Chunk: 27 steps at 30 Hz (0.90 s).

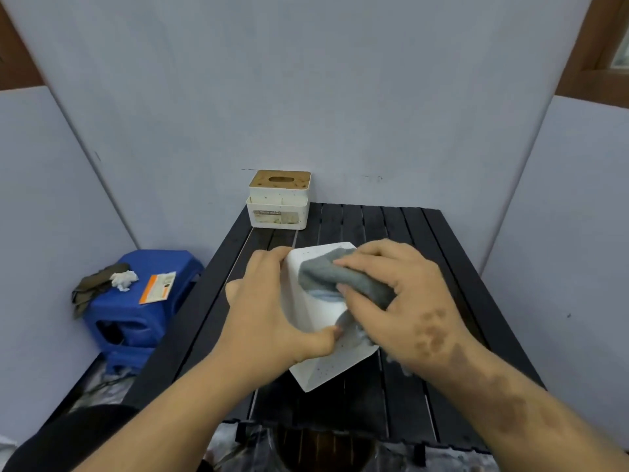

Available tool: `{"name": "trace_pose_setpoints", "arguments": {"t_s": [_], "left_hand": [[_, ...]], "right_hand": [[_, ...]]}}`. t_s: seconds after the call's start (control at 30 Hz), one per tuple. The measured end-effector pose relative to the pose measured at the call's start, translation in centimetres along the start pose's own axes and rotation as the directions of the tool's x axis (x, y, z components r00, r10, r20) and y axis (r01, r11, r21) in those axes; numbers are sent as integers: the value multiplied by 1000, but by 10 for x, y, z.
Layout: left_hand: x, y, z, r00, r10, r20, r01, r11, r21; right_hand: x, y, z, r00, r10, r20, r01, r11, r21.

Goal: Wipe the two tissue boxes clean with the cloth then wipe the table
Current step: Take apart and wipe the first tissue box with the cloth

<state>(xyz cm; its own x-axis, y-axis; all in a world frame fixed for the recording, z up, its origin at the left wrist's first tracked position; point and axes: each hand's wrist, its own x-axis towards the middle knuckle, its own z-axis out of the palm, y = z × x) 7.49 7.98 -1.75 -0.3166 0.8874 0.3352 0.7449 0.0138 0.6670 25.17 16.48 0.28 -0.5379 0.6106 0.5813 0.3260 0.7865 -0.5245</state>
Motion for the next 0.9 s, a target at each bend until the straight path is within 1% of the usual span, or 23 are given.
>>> {"name": "trace_pose_setpoints", "arguments": {"t_s": [0.03,0.07,0.1,0.13,0.17,0.2,0.23,0.3,0.33,0.37,0.4,0.47,0.5,0.53,0.57,0.6,0.67,0.7,0.73,0.77,0.83,0.87,0.9], "left_hand": [[-1,-1,0,1000,-11,11,11,1000,-14],[-1,-2,0,999,-27,26,27,999,-24],[-2,-2,0,998,-41,40,42,999,-33],[-2,-2,1,998,-48,50,50,998,-39],[-2,-1,2,997,-49,53,51,998,-42],[-2,0,4,998,-46,49,49,998,-42],[-3,1,5,998,-44,42,46,998,-44],[-4,1,6,1000,-23,20,25,997,-77],[-5,0,7,1000,-2,5,3,995,-104],[-6,-1,7,1000,19,-7,-20,993,-120],[-7,-1,7,999,32,-9,-33,993,-117],[-9,3,8,1000,18,10,-17,996,-88],[-9,6,8,1000,6,19,-5,997,-80],[-10,8,10,1000,1,26,1,997,-74],[-11,10,11,1000,5,27,-3,998,-68],[-11,11,11,1000,14,23,-13,998,-62],[-12,10,12,999,33,8,-32,997,-72],[-12,10,12,999,35,8,-34,996,-80],[-12,9,12,999,30,12,-29,996,-81],[-12,9,12,1000,21,17,-20,997,-72],[-12,10,13,1000,15,27,-14,998,-54],[-12,11,13,999,18,34,-16,999,-51],[-12,12,14,999,20,37,-18,998,-53]], "right_hand": [[2,-3,-1,999,-7,42,4,997,75],[6,3,-5,995,76,65,-86,981,173],[9,15,-10,975,211,67,-221,931,289],[12,26,-17,937,347,41,-341,881,327],[15,36,-21,906,423,-1,-401,858,320],[17,43,-20,897,438,-57,-413,878,240],[19,43,-14,910,402,-100,-387,911,145],[18,24,2,978,194,-74,-190,980,57],[15,10,9,997,75,-32,-73,995,61],[14,0,11,1000,11,3,-11,995,101],[16,-3,8,1000,23,22,-26,986,162],[25,14,-4,969,245,-6,-233,930,285],[27,25,-8,928,370,-40,-341,888,310],[29,34,-9,896,437,-85,-402,876,266],[28,35,-6,887,444,-131,-417,889,189],[26,29,0,905,393,-160,-376,918,129],[18,2,14,970,206,-130,-190,974,124],[15,-8,16,984,148,-99,-133,980,150],[16,-8,13,987,140,-82,-125,978,166],[21,1,8,978,191,-78,-174,966,191],[31,22,-5,918,380,-116,-345,907,242],[33,28,-7,894,427,-137,-399,896,192],[33,26,-4,892,424,-158,-412,905,106]]}}
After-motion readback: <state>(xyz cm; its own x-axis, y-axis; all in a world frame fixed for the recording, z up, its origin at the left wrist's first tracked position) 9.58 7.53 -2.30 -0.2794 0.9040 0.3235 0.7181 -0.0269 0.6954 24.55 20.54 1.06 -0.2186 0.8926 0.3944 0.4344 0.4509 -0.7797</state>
